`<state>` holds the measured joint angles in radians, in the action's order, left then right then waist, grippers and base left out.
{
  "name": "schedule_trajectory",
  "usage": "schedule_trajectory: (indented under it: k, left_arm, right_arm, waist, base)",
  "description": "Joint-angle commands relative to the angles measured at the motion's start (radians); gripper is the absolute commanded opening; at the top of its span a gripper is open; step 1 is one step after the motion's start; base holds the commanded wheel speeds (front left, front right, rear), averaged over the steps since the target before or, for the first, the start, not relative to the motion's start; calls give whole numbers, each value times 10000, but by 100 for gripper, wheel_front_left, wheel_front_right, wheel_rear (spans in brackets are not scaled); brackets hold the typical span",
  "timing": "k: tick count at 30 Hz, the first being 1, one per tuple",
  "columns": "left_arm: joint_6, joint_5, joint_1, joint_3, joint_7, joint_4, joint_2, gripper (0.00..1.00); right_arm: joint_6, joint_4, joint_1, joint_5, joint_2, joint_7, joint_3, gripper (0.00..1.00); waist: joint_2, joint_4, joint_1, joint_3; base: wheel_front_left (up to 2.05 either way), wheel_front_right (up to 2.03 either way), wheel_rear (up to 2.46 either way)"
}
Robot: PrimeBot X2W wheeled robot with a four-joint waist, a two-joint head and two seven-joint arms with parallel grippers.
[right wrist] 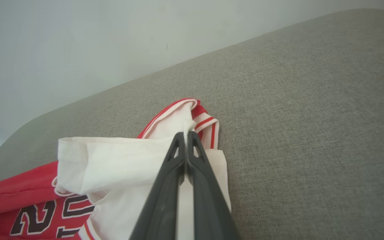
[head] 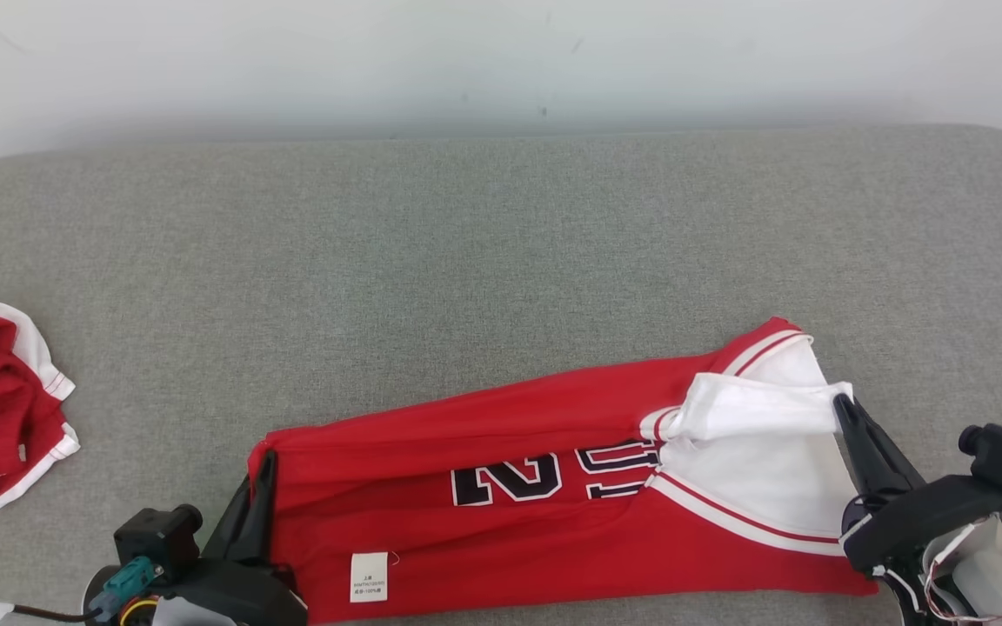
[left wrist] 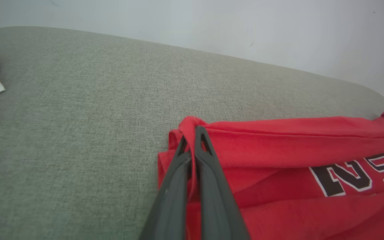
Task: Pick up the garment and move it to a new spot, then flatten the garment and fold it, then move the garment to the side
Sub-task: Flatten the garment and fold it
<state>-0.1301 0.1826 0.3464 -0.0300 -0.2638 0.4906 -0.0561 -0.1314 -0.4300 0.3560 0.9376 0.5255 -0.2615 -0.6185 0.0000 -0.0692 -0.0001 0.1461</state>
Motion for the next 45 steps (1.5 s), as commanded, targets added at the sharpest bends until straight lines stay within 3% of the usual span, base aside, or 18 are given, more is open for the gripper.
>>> schedule_trajectory:
  k: [1,12,13,14,15,16,22,29,34,45]
  left_arm:
    - [2,-20,-147,75,-9,-40,-26,0]
    - [2,20,-611,311,-9,-241,-1,0]
    - [2,16,-707,311,-8,-119,2,11]
    - [2,40,-764,346,-9,41,3,35]
    - [2,38,-761,369,-8,218,2,100]
    - [2,17,-736,408,-9,357,-1,100]
    - [480,-393,-1065,951,-9,386,16,100]
    - [765,-313,-1751,1000,-9,-154,51,100]
    - [868,-41,-2058,627,-9,-388,49,100]
    - [970,64,-2304,219,-9,-685,51,100]
  right_arm:
    - [15,48,-129,-39,-34,-41,42,0]
    - [15,328,-719,243,-18,-41,284,0]
    - [15,265,-786,246,-14,-40,284,0]
    - [15,111,-874,273,-31,-11,220,0]
    - [15,13,-897,226,-39,22,111,42]
    - [15,-49,-838,200,-50,13,67,100]
    - [13,-387,-638,-664,-120,-39,929,100]
    - [13,175,-1241,-2434,-827,-37,2099,100]
    - [13,295,-1331,-3126,-1135,-39,1625,100]
    - [13,426,-1668,-3221,-1441,-40,453,100]
  waist:
    - [0,1,1,-25]
    - [0,-44,1,-385]
    - [0,-50,1,-400]
    - [0,-57,1,-413]
    - [0,-64,1,-422]
    - [0,-66,1,-421]
    - [0,-78,1,-401]
    - [0,24,1,-565]
    - [0,188,1,-763]
    - [0,335,1,-892]
  base:
    - [0,0,0]
    - [0,0,0]
    - [0,0,0]
    - [0,0,0]
    - [0,0,0]
    - [0,0,0]
    - [0,0,0]
    - [0,0,0]
    - [0,0,0]
    - [0,0,0]
